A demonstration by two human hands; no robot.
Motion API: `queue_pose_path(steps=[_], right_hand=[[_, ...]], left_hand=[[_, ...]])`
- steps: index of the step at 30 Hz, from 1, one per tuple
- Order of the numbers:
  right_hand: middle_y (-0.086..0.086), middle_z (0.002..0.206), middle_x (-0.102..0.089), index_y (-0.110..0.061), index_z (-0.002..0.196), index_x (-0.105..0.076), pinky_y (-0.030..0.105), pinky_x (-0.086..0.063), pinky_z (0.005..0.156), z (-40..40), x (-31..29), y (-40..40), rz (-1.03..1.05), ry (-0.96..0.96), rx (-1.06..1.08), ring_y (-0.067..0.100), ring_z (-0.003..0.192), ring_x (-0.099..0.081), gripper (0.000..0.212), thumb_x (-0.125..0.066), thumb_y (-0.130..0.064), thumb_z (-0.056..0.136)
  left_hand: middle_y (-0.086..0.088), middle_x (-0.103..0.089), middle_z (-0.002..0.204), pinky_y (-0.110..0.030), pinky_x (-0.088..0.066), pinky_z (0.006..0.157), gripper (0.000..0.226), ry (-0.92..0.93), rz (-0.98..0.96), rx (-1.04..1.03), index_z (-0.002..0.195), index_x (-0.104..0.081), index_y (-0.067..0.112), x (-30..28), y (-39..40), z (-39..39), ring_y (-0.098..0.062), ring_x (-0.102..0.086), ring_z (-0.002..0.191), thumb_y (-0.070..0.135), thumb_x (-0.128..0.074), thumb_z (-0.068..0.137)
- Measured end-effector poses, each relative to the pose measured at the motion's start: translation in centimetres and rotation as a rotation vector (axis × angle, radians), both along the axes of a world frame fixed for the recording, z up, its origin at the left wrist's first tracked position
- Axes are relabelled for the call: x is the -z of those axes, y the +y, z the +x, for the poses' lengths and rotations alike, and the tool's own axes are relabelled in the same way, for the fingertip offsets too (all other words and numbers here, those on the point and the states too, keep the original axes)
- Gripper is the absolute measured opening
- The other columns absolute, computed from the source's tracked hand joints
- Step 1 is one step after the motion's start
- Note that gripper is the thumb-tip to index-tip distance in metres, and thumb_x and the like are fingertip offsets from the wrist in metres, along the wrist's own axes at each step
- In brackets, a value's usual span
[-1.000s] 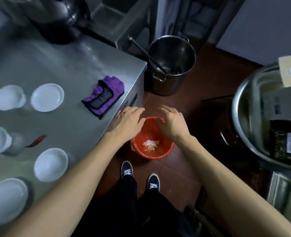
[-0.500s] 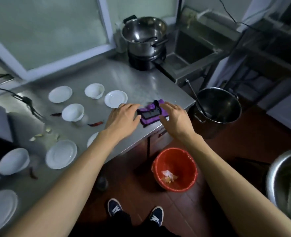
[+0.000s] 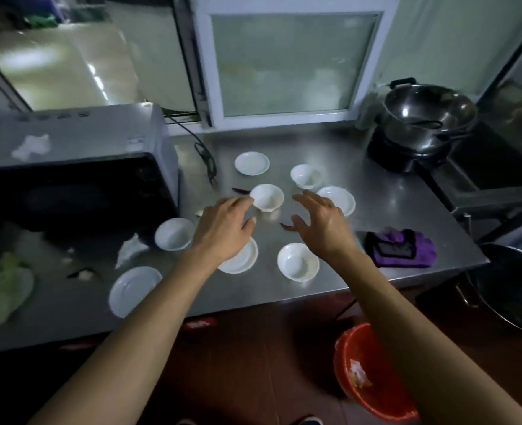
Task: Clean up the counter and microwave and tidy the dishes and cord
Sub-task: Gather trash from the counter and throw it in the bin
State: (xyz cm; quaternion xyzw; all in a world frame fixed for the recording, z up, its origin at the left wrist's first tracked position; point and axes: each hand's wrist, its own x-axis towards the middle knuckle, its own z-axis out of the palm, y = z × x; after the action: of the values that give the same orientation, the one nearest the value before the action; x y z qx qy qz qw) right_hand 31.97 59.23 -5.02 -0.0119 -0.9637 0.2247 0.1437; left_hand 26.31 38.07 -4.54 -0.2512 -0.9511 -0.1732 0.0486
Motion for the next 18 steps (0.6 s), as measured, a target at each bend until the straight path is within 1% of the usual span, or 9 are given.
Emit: queue_pose_path(steps=[2, 4, 7, 11, 14, 18], right_hand=[[0.01, 0.132, -0.062, -0.012, 0.127, -0.062, 0.051, -0.052, 0.088, -1.6, -0.1, -4.3, -0.021, 0.014, -0.053, 0.038, 0.114, -0.061, 0.042, -0.071, -0.017, 0.086], [0.011, 0.131, -0.064, -0.012, 0.127, -0.063, 0.051, -0.052, 0.091, -3.0, -0.2, -8.7, -0.049, 0.029, -0.115, 0.038, 0.114, -0.061, 0.044, -0.071, -0.015, 0.085], [0.006, 0.135, -0.061, -0.016, 0.133, -0.06, 0.05, -0.05, 0.096, -4.8, -0.4, -15.2, -0.035, 0.0, -0.172, 0.032, 0.121, -0.058, 0.045, -0.067, -0.021, 0.088], [0.01, 0.136, -0.06, -0.014, 0.133, -0.06, 0.049, -0.047, 0.1, -6.9, -0.5, -22.7, -0.05, -0.02, -0.191, 0.033, 0.124, -0.056, 0.043, -0.067, -0.021, 0.091], [0.008, 0.143, -0.054, -0.017, 0.138, -0.056, 0.047, -0.043, 0.106, -8.2, -0.7, -27.2, -0.047, -0.051, -0.231, 0.031, 0.13, -0.05, 0.046, -0.065, -0.024, 0.093], [0.007, 0.145, -0.053, -0.017, 0.14, -0.054, 0.044, -0.043, 0.107, -10.4, -0.9, -32.0, -0.044, -0.041, -0.295, 0.029, 0.131, -0.05, 0.047, -0.064, -0.025, 0.095]], left_hand=[[-0.006, -0.064, 0.129, -0.048, -0.05, 0.093, 0.043, 0.001, 0.009, -0.048, 0.134, -0.057, 0.014, 0.1, -4.6, -0.6, -0.032, -0.057, 0.118, 0.031, -0.06, 0.094], [-0.007, -0.066, 0.127, -0.046, -0.051, 0.091, 0.042, 0.007, 0.013, -0.091, 0.132, -0.059, 0.013, 0.2, -9.1, -1.2, -0.032, -0.059, 0.116, 0.03, -0.061, 0.094], [-0.006, -0.063, 0.133, -0.045, -0.048, 0.096, 0.045, -0.005, 0.038, -0.15, 0.136, -0.057, 0.014, 0.1, -15.5, -2.0, -0.03, -0.055, 0.123, 0.029, -0.06, 0.094], [-0.002, -0.06, 0.137, -0.044, -0.046, 0.098, 0.046, -0.004, 0.038, -0.201, 0.139, -0.053, 0.017, 0.1, -23.3, -3.0, -0.025, -0.052, 0.126, 0.033, -0.056, 0.097], [-0.001, -0.058, 0.139, -0.043, -0.044, 0.102, 0.046, -0.01, 0.045, -0.263, 0.141, -0.052, 0.018, 0.0, -28.1, -3.5, -0.024, -0.05, 0.128, 0.034, -0.055, 0.098], [0.0, -0.058, 0.14, -0.043, -0.044, 0.102, 0.046, -0.017, 0.048, -0.33, 0.141, -0.052, 0.019, 0.1, -32.9, -4.5, -0.022, -0.05, 0.129, 0.035, -0.055, 0.098]])
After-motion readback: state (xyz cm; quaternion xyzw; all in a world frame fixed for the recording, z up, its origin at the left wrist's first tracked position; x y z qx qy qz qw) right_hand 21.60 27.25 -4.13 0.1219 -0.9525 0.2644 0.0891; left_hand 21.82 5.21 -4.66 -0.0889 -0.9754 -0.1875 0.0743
